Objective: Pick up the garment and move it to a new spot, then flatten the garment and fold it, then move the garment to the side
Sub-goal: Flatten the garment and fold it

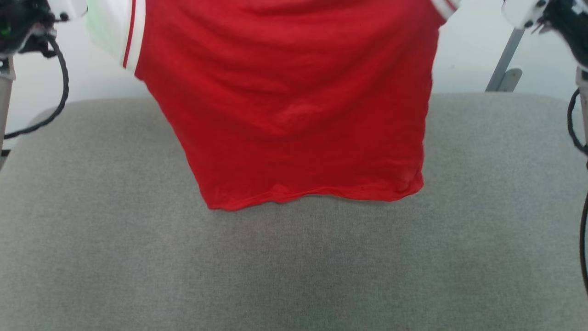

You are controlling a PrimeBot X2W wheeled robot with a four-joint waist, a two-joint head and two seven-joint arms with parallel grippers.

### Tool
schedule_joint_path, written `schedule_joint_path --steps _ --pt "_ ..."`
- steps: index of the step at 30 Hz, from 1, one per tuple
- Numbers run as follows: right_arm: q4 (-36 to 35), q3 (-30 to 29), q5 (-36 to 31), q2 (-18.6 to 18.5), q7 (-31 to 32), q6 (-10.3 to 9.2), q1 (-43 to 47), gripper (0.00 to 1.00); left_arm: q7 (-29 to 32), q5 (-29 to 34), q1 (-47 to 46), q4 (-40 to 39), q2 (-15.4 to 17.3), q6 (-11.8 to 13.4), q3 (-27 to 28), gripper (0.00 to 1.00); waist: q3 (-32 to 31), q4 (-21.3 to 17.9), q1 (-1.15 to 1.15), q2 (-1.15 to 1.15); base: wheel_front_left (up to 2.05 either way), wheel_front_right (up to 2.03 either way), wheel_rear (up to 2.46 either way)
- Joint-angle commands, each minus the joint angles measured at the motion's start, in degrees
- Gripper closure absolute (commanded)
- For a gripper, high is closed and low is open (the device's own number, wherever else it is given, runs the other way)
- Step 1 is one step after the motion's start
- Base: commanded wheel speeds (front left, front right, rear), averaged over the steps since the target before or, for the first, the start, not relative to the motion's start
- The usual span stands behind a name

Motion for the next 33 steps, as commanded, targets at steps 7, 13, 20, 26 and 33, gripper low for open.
schedule_joint_path --steps 7,13,20,26,33 --pt "6.6 2.2 -3.8 1.2 -5.9 -0.04 -7.5 1.0 -6.1 1.0 -6.0 3.3 -2.2 -0.7 1.3 1.0 8.4 -0.5 0.0 0.0 0.0 0.0 0.0" --pt "13.8 4.8 -7.9 2.4 -14.8 -0.05 -16.3 1.0 -14.3 3.9 -13.4 8.4 -4.1 -2.4 1.3 1.0 15.5 -0.7 0.0 0.0 0.0 0.0 0.0" --pt "21.6 4.6 -16.3 3.9 -30.5 -0.05 -24.5 1.0 -28.3 8.0 -21.0 12.3 -5.7 -5.2 1.1 1.0 21.0 -0.3 0.0 0.0 0.0 0.0 0.0" --pt "29.8 2.3 -25.5 5.4 -43.3 -0.05 -29.8 1.0 -42.8 10.3 -24.4 15.9 -7.4 -8.2 0.5 1.0 24.6 0.8 0.0 0.0 0.0 0.0 0.0" --pt "40.0 1.7 -29.7 7.7 -45.9 -0.05 -27.6 1.0 -48.5 8.6 -20.1 23.5 -9.4 -9.7 -1.7 1.0 26.3 1.8 0.0 0.0 0.0 0.0 0.0"
